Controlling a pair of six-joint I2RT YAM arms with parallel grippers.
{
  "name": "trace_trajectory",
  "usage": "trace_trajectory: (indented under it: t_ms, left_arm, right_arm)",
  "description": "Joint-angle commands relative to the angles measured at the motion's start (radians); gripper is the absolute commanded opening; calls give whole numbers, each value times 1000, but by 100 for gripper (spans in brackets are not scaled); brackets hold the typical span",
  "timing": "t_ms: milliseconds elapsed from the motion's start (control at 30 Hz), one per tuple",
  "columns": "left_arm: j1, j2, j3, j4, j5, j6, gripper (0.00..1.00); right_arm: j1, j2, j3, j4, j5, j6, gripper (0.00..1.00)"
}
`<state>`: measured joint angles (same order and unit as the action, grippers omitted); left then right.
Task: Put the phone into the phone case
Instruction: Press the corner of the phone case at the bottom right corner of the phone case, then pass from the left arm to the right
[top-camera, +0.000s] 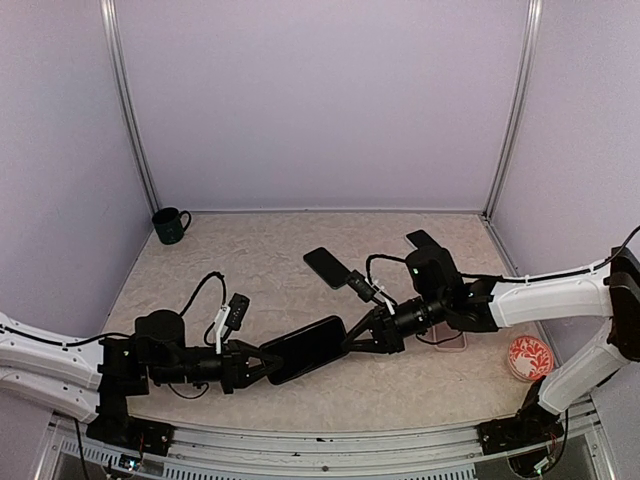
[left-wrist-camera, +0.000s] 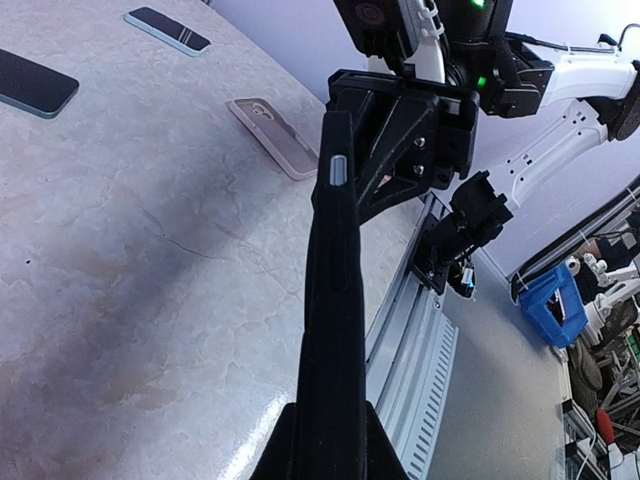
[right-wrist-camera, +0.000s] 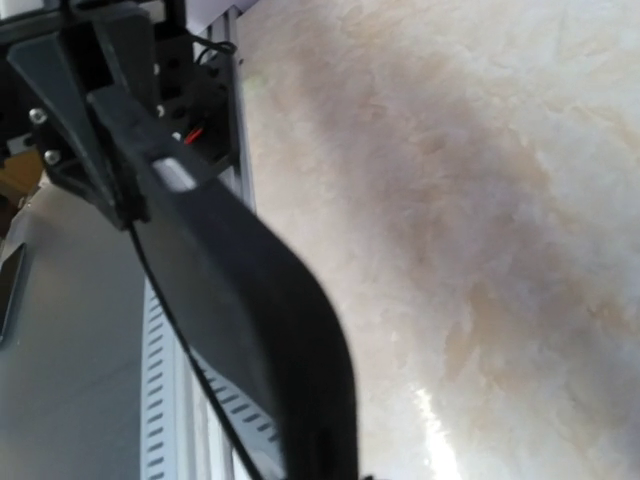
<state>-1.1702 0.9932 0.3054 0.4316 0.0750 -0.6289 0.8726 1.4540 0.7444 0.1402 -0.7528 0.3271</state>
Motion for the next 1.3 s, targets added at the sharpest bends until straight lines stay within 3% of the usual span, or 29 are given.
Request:
trace_trajectory:
  t_ms: [0, 100, 200, 267, 433, 467, 533, 667, 833, 1067, 1267]
  left_arm:
    - [6, -14, 18, 106, -37, 10, 0]
    - [4, -6, 26, 102, -36, 14, 0]
    - [4, 3, 35, 95, -38, 17, 0]
    - [5, 2, 37, 90, -42, 18, 0]
    - [5, 6, 48, 74, -39, 21, 0]
    - [6, 8, 51, 71, -38, 21, 0]
    - [7, 14, 60, 62, -34, 18, 0]
    - [12, 42, 99, 15, -23, -2, 0]
    - [13, 90, 147, -27, 31, -32, 0]
    - [10, 174, 195, -60, 102, -64, 0]
    - [9, 202, 196, -35, 129, -89, 0]
  right_arm:
    - [16, 2, 27, -19, -39, 17, 0]
    - [16, -5, 47, -46, -16, 20, 2]
    - [16, -17, 70, -100, 24, 4, 34]
    - [16, -36, 79, -131, 55, -15, 47]
    - [12, -100, 90, -253, 232, -121, 66]
    - [12, -119, 84, -259, 285, -157, 73]
    - [21, -169, 46, -242, 387, -228, 97]
    - [50, -291, -23, -163, 531, -393, 99]
    - [124, -403, -133, 11, 575, -622, 99]
    - [219, -332, -107, 0, 598, -848, 99]
    - [293, -274, -83, 16, 589, -933, 99]
